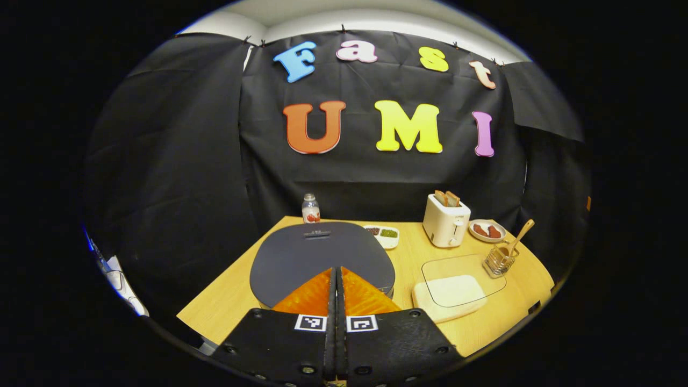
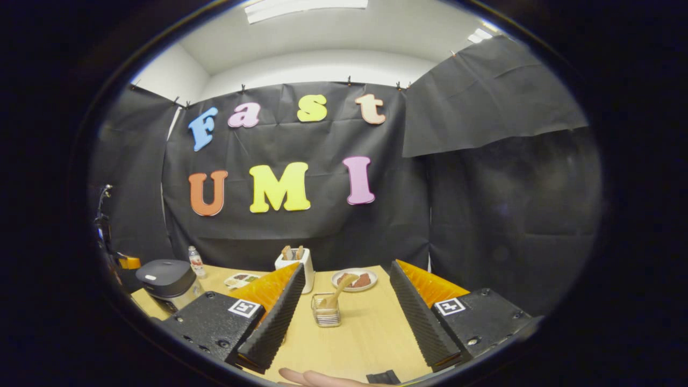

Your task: Close the left gripper, press the button to open the rice cooker; take a wooden spoon from the chopstick holder with the right hand, scoop a spoonful of rice and pour it into the rice cooker, then put the wooden spoon back into the chopstick holder.

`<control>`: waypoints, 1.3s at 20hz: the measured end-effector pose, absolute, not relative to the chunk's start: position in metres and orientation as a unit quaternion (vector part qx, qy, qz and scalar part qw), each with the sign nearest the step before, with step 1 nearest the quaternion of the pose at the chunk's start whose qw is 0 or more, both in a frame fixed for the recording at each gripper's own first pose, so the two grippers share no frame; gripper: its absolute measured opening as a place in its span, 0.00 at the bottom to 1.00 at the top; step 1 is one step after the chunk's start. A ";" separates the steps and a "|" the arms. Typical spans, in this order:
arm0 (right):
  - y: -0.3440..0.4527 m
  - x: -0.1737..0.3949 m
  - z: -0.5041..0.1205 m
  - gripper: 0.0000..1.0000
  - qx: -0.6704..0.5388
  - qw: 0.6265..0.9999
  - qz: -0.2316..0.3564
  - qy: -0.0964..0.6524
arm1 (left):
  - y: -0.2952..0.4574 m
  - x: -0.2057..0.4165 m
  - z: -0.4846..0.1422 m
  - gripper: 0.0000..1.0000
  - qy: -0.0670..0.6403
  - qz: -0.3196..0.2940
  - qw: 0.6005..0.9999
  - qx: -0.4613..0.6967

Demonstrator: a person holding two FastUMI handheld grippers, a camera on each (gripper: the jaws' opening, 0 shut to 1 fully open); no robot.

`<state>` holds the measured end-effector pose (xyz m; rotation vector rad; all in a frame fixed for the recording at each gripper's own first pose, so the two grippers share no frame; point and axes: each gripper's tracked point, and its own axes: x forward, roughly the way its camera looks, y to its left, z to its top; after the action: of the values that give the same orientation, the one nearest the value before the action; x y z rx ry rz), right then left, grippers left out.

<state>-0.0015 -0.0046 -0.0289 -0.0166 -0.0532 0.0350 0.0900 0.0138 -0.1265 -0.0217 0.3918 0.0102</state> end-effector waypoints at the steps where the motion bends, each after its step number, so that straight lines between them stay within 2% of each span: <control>1: -0.007 0.000 -0.030 0.99 -0.008 0.999 0.017 -0.026 | 0.018 0.092 -0.131 0.00 0.201 0.012 0.979 -0.004; 10: -0.031 0.010 -0.049 0.99 0.014 1.000 0.003 -0.010 | 0.027 0.110 -0.160 0.00 0.259 0.052 0.964 -0.017; 16: -0.042 0.016 -0.063 1.00 0.022 1.000 -0.006 0.007 | 0.026 0.109 -0.169 0.01 0.287 0.056 0.955 -0.050; 20: -0.044 0.017 -0.066 1.00 0.011 1.000 -0.016 -0.005 | 0.029 0.109 -0.170 0.01 0.278 0.058 0.958 -0.035; 23: -0.039 0.017 -0.070 1.00 -0.004 1.000 -0.014 0.000 | 0.023 0.101 -0.156 0.01 0.259 0.055 0.962 -0.070; 24: -0.042 0.018 -0.070 1.00 -0.007 1.000 -0.018 0.000 | 0.016 0.099 -0.138 0.01 0.229 0.040 0.969 -0.078; 26: -0.050 0.021 -0.072 1.00 -0.008 1.000 -0.028 0.005 | 0.015 0.085 -0.104 0.49 0.164 0.037 0.984 -0.054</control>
<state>0.0214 -0.0496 -0.0723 -0.0168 0.0090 -0.0559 0.0851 0.0151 -0.1035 -0.1084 0.3295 0.0750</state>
